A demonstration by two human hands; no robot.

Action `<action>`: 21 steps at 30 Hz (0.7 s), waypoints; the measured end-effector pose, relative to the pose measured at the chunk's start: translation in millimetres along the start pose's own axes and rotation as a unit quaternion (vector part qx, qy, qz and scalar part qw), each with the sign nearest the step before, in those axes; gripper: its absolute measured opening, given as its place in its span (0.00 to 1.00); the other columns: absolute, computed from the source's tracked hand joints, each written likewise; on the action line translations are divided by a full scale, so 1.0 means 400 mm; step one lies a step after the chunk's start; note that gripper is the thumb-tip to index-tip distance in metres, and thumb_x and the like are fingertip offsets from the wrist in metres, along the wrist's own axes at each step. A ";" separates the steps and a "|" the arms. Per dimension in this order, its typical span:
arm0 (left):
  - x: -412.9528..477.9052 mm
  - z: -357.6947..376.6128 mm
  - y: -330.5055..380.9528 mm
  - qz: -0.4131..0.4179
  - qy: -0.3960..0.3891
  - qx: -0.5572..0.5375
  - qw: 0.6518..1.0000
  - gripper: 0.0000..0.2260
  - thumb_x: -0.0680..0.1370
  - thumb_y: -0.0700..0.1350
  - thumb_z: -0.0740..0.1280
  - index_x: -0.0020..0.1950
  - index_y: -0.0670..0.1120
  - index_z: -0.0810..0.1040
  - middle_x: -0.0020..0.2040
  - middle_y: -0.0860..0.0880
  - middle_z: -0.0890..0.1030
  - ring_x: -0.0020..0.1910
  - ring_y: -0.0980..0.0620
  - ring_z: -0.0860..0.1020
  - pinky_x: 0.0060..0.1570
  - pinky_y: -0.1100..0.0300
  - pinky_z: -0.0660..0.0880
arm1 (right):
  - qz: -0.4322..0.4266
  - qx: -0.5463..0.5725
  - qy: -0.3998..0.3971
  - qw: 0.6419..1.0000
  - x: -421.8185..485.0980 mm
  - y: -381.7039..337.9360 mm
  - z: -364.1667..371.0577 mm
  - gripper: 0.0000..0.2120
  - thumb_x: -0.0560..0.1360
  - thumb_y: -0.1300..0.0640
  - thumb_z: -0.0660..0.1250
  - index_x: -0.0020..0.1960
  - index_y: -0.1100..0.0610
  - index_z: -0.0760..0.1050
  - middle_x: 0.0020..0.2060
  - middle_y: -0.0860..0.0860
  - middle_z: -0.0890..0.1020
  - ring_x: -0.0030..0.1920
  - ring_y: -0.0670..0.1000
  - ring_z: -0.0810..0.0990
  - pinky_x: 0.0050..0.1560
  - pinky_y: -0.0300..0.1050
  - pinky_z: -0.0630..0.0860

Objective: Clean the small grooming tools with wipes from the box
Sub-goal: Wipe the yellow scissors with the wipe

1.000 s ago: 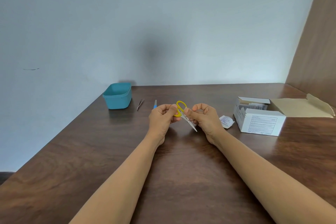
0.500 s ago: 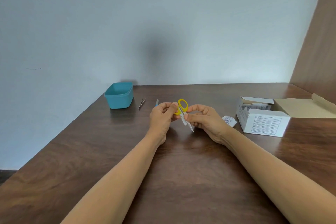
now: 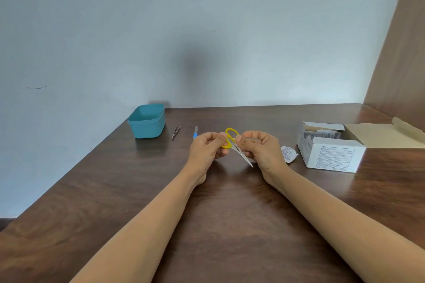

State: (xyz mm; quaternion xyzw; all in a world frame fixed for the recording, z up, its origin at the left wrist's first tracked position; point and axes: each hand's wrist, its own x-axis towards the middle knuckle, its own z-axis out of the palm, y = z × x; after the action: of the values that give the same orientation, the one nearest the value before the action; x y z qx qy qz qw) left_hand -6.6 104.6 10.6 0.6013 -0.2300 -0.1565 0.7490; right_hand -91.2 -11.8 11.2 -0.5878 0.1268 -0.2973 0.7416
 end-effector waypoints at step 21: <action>0.003 0.006 0.004 0.018 -0.046 0.044 0.998 0.08 0.79 0.44 0.66 0.43 0.41 0.78 0.28 0.55 0.78 0.25 0.60 0.72 0.48 0.56 0.78 | 0.079 0.137 -0.019 0.987 0.023 -0.005 -0.016 0.18 0.69 0.66 0.72 0.44 0.53 0.64 0.29 0.50 0.80 0.27 0.44 0.74 0.29 0.34 0.71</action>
State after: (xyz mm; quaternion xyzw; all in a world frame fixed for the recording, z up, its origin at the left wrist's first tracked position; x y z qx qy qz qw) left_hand -6.9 102.6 12.7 0.6213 -0.2819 -0.1602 0.7133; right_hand -87.7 -22.6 13.0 -0.4746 0.1169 -0.2413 0.8383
